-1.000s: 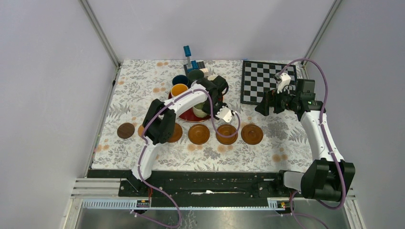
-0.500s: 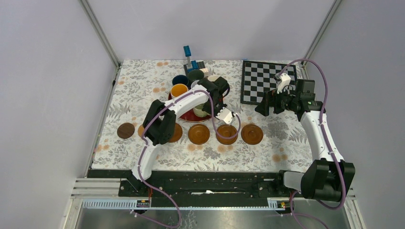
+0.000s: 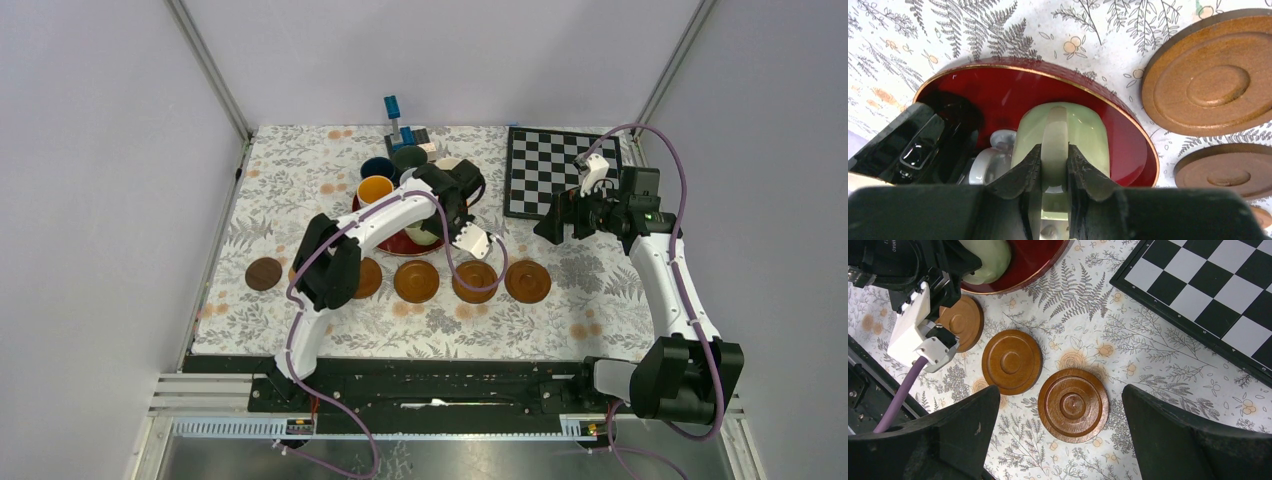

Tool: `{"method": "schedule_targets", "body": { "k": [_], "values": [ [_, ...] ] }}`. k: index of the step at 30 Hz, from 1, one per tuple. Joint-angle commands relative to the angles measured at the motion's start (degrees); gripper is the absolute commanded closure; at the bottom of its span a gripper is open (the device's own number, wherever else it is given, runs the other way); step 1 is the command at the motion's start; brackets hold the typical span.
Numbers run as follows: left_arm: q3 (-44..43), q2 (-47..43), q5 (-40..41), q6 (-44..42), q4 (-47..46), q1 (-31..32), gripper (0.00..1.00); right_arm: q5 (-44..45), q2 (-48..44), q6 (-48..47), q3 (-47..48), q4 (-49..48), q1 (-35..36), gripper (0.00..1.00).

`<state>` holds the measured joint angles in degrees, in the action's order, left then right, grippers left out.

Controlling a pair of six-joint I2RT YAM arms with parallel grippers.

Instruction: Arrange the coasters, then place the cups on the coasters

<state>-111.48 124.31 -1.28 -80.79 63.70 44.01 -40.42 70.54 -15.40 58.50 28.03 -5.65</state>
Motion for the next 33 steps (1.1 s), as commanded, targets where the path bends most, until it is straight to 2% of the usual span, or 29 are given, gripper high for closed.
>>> {"method": "schedule_targets", "body": {
  "k": [1,10,20,28,33],
  "values": [
    [-3.27,-4.8,6.8,1.77,1.93,0.08,1.0,-2.25,-1.55,-0.81,-0.23,-0.19,-0.15,0.0],
    [-4.05,-5.44,4.95,4.06,1.18,-0.07,1.0,-2.48,-1.72,-1.04,-0.38,-0.02,-0.15,0.0],
    [-9.46,-4.7,10.52,8.36,10.17,0.47,1.0,-2.43,-1.99,-0.95,-0.4,-0.23,-0.15,0.0],
    [-3.62,-9.07,10.9,13.82,15.3,0.72,1.0,-2.99,-2.06,-1.04,-0.4,-0.07,-0.15,0.0],
    [-0.14,-11.99,12.26,20.84,18.68,0.11,1.0,-3.4,-2.37,-1.04,-0.48,0.04,-0.15,0.0]
  ]
}}
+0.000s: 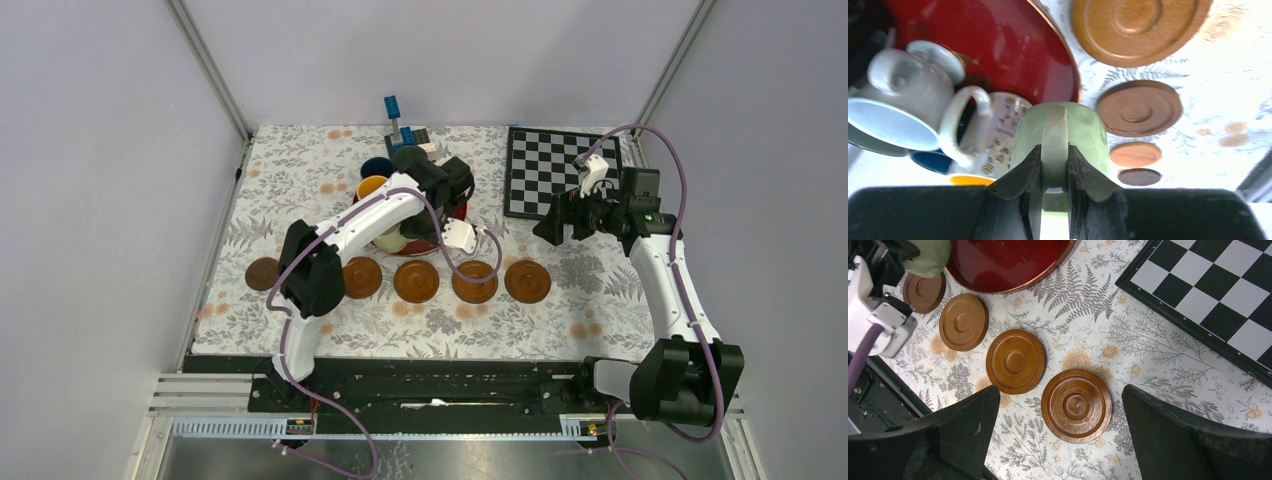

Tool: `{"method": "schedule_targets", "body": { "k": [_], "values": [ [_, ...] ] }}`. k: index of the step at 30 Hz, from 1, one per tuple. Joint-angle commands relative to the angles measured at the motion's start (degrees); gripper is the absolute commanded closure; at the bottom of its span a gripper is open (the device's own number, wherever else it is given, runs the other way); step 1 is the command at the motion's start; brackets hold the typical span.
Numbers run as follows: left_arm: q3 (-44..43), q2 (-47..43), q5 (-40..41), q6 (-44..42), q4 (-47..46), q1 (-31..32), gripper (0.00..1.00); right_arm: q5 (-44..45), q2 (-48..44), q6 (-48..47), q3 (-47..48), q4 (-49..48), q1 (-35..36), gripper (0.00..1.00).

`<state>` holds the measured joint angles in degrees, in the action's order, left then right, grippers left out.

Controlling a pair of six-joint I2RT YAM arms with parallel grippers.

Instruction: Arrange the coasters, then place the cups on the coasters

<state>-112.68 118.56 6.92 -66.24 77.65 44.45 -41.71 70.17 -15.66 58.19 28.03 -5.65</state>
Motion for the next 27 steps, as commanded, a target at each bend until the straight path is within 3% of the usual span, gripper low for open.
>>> {"method": "schedule_targets", "body": {
  "k": [1,6,13,23,27],
  "values": [
    [1.79,-6.94,3.42,7.55,5.57,-0.78,1.0,-2.28,-2.03,-0.78,-0.18,0.09,-0.15,0.0],
    [11.0,-14.01,1.62,9.44,4.68,-5.6,1.0,-2.91,-2.4,-0.6,-0.19,0.2,-0.15,0.0],
    [22.88,-23.4,3.16,5.72,0.31,-17.15,1.0,-3.29,-2.07,-0.6,-0.35,0.21,-0.16,0.01],
    [39.98,-37.03,11.46,-9.39,-6.88,-31.17,1.0,-1.93,-1.17,-0.25,-0.93,-0.51,-0.15,0.0],
    [42.99,-39.4,11.92,-13.08,-8.47,-34.1,1.0,-1.63,-0.63,-0.02,-0.8,-0.58,-0.15,0.01]
  ]
}}
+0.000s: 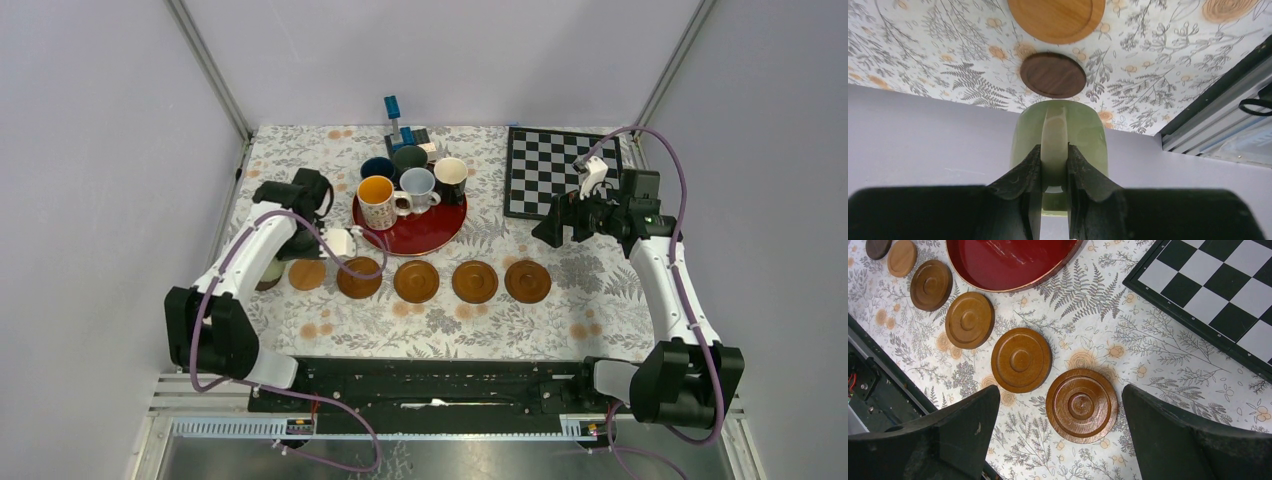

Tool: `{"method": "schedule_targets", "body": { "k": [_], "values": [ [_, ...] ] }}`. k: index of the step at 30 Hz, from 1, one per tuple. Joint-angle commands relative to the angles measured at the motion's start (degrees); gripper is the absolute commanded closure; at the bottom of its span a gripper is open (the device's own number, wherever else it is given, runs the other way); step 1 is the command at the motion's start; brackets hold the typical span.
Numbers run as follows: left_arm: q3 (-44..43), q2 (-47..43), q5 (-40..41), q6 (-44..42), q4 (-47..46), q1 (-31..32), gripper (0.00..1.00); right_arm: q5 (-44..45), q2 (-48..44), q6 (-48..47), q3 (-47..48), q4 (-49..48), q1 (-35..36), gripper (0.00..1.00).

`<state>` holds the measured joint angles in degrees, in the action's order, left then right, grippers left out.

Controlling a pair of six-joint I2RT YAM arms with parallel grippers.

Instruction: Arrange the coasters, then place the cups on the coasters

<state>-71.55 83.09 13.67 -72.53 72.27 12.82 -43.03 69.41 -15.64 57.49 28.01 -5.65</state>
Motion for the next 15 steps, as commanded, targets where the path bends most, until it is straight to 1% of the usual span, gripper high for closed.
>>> {"method": "schedule_targets", "body": {
  "k": [1,4,8,11,15],
  "values": [
    [2.94,-4.73,5.33,-8.01,-3.73,-2.99,1.0,-0.34,0.36,0.03,-0.1,-0.55,-0.15,0.0],
    [5.67,-6.65,5.52,-10.58,-5.83,-3.73,1.0,-0.1,0.72,0.22,0.01,-0.63,-0.15,0.0],
    [6.11,-6.22,5.48,-11.45,-6.04,-4.25,1.0,1.36,1.29,0.75,0.15,-0.85,-0.15,0.0],
    [6.74,-6.13,5.51,-12.74,-7.18,-4.69,1.0,3.01,3.48,-0.35,2.14,1.07,-0.15,0.0],
    [9.41,-7.15,5.63,-16.07,-10.12,-5.7,1.0,2.68,6.98,-2.9,4.92,4.26,-0.15,0.01]
  ]
}}
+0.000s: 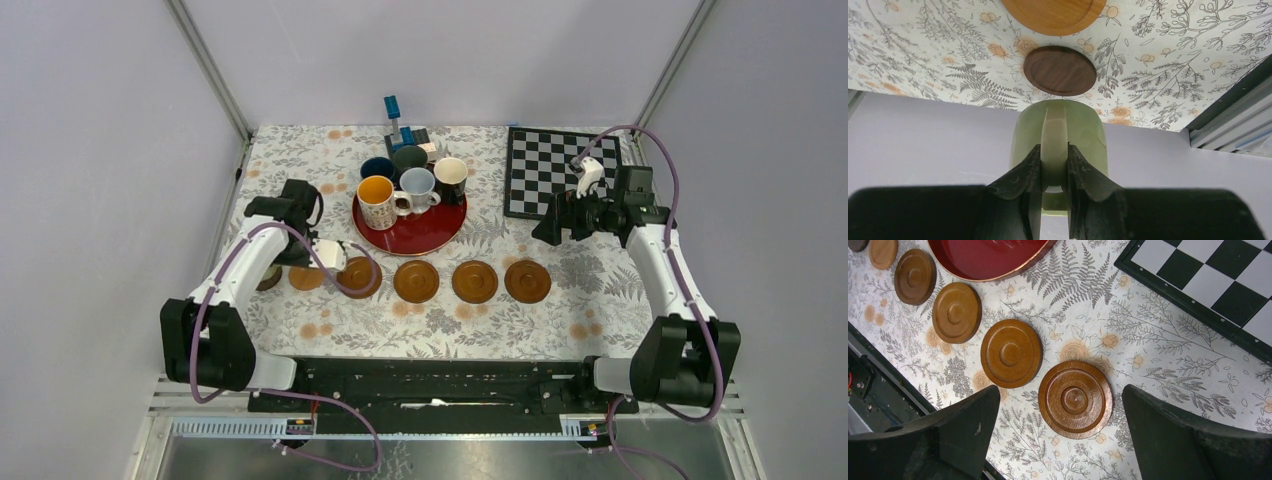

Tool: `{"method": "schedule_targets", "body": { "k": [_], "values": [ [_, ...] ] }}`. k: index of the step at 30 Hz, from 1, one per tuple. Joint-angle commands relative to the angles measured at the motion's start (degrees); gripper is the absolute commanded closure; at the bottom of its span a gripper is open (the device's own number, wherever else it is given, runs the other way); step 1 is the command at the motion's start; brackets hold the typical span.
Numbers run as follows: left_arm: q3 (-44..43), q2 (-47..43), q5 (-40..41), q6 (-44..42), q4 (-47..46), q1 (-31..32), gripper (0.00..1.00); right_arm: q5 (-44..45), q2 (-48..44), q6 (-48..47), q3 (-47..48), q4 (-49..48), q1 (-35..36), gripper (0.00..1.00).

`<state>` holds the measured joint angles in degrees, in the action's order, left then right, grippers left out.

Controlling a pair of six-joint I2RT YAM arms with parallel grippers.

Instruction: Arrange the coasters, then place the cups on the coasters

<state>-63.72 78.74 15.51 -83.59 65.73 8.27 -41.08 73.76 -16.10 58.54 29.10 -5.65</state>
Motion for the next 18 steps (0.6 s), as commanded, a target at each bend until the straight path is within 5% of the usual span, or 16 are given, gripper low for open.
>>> {"method": "schedule_targets", "body": {
  "k": [1,18],
  "values": [
    [2.42,-3.02,4.01,-5.73,-4.24,-1.42,1.0,0.36,3.37,-2.97,4.57,3.69,-0.19,0.0],
    [6.54,1.59,7.67,-12.15,-13.69,-4.23,1.0,-7.62,10.38,-6.48,11.35,7.88,-2.0,0.0]
  ]
}}
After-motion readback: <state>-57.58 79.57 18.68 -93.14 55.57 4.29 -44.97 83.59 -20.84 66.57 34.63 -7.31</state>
